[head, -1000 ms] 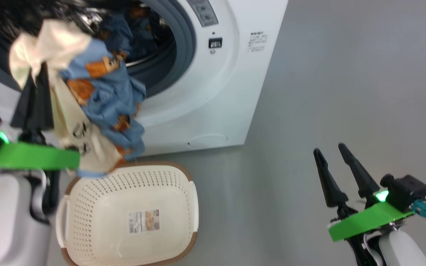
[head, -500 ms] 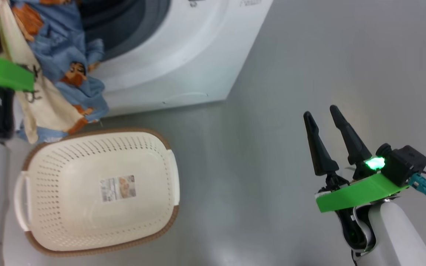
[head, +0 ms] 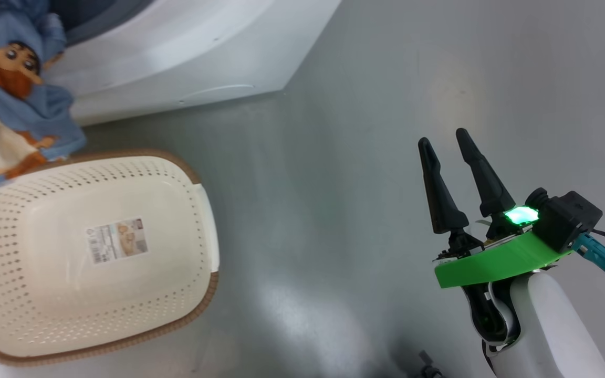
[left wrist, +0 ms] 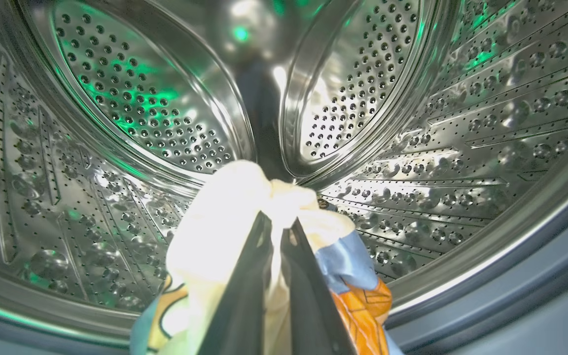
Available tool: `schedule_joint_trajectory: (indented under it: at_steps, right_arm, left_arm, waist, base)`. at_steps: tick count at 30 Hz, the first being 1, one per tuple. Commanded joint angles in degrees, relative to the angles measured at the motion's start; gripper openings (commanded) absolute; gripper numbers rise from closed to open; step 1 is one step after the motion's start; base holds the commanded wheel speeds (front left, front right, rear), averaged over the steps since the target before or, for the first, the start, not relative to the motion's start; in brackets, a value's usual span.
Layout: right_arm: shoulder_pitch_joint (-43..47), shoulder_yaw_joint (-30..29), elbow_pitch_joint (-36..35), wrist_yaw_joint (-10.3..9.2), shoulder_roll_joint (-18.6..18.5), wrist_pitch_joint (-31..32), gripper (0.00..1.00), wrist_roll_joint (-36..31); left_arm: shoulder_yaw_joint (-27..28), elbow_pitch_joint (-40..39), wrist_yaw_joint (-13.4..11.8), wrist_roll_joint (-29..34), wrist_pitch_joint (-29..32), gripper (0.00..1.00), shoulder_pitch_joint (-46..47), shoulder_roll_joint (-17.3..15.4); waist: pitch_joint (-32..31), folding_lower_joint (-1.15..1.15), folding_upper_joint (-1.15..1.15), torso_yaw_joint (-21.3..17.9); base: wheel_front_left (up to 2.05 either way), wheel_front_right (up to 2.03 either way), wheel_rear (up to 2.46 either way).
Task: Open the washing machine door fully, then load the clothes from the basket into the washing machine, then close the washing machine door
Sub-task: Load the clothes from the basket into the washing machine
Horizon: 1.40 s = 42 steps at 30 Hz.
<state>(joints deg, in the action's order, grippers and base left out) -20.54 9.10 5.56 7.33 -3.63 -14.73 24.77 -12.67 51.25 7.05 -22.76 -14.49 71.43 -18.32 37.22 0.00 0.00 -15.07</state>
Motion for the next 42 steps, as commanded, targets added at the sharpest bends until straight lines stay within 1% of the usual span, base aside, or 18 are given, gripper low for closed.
schedule_joint_trajectory:
  at_steps: [1,5,9,10,11,12,13,15,19,25,29,34,37,42]
  right_arm:
    - [0.4,1.7,-1.4,0.16,0.3,-0.3,1.00,-0.5]
    - [0.3,1.7,-1.5,0.16,0.5,-0.3,1.00,-0.6]
    - [0.3,1.5,-1.8,0.16,0.6,-0.3,1.00,-0.7]
    - [0.3,1.4,-1.9,0.16,0.6,-0.3,1.00,-0.8]
    - [0.3,1.4,-1.9,0.16,0.6,-0.3,1.00,-0.8]
    - [0.3,1.3,-1.9,0.16,0.7,-0.3,1.00,-0.8]
    - [0.4,1.2,-1.8,0.16,0.7,-0.3,1.00,-0.9]
    - [0.4,1.4,-1.6,0.16,0.7,-0.3,1.00,-0.9]
    - [0.0,1.8,-1.5,0.16,0.7,-0.3,1.00,-1.0]
    - [-0.5,1.7,-1.2,0.16,0.7,-0.3,1.00,-1.2]
    - [-0.7,1.8,-0.8,0.16,0.7,-0.3,1.00,-1.3]
    - [-1.6,1.9,-0.6,0.16,0.6,-0.3,1.00,-1.6]
    - [-1.8,1.8,-0.8,0.16,0.3,-0.3,1.00,-1.7]
    - [-1.7,1.7,-0.6,0.16,-0.3,-0.3,1.00,-2.0]
  left_arm:
    - [0.4,-0.3,0.3,0.9,-0.4,0.00,2.9,-3.3]
    - [0.4,0.3,0.3,1.3,-0.5,0.00,6.1,-3.5]
    - [1.9,-2.3,-0.7,2.4,-0.5,0.00,8.6,-3.6]
    - [2.2,-2.8,-0.8,2.8,-0.5,0.07,8.6,-3.6]
    - [2.3,-2.9,-0.9,3.0,-0.5,0.28,8.5,-3.5]
    - [2.4,-2.1,-0.9,3.1,-0.5,0.71,8.2,-3.2]
    - [2.3,-0.1,-0.9,2.9,-0.2,1.00,7.8,-2.8]
    - [1.6,3.3,-0.7,2.7,1.4,1.00,7.9,-2.2]
    - [0.8,6.4,-0.4,2.5,1.0,1.00,9.3,-1.7]
    - [-0.5,8.1,0.0,2.3,0.2,1.00,9.7,-0.9]
    - [-1.6,7.5,0.3,2.0,-0.2,1.00,8.3,-0.7]
    - [-2.5,4.4,0.4,1.5,-0.5,1.00,4.8,-0.9]
    - [-3.0,-0.1,0.4,2.2,-0.5,1.00,2.2,-1.6]
    - [-1.2,-8.1,0.4,2.3,-0.5,1.00,-4.1,-2.9]
  waist:
    - [1.9,0.00,0.00,-1.8]
    - [2.6,0.00,0.00,-2.3]
    - [3.3,0.00,0.00,-2.7]
    - [3.3,0.00,0.00,-2.8]
    - [3.3,0.00,0.00,-2.8]
    - [3.3,0.00,0.00,-2.7]
    - [3.2,0.00,0.00,-2.6]
    - [3.1,0.00,0.00,-2.4]
    - [3.2,0.00,0.00,-1.6]
    - [2.8,0.00,0.00,-0.4]
    - [2.2,0.00,0.00,0.2]
    - [1.6,0.00,0.00,1.3]
    - [1.5,0.00,0.00,2.1]
    - [1.0,0.00,0.00,3.2]
  base:
    - [0.00,0.00,0.00]
    - [0.00,0.00,0.00]
    - [0.00,0.00,0.00]
    - [0.00,0.00,0.00]
    - [0.00,0.00,0.00]
    - [0.00,0.00,0.00]
    - [0.00,0.00,0.00]
    - [0.00,0.00,0.00]
    - [0.00,0.00,0.00]
    - [0.00,0.00,0.00]
    - [0.00,0.00,0.00]
    - [0.00,0.00,0.00]
    - [0.00,0.00,0.00]
    - [0.00,0.00,0.00]
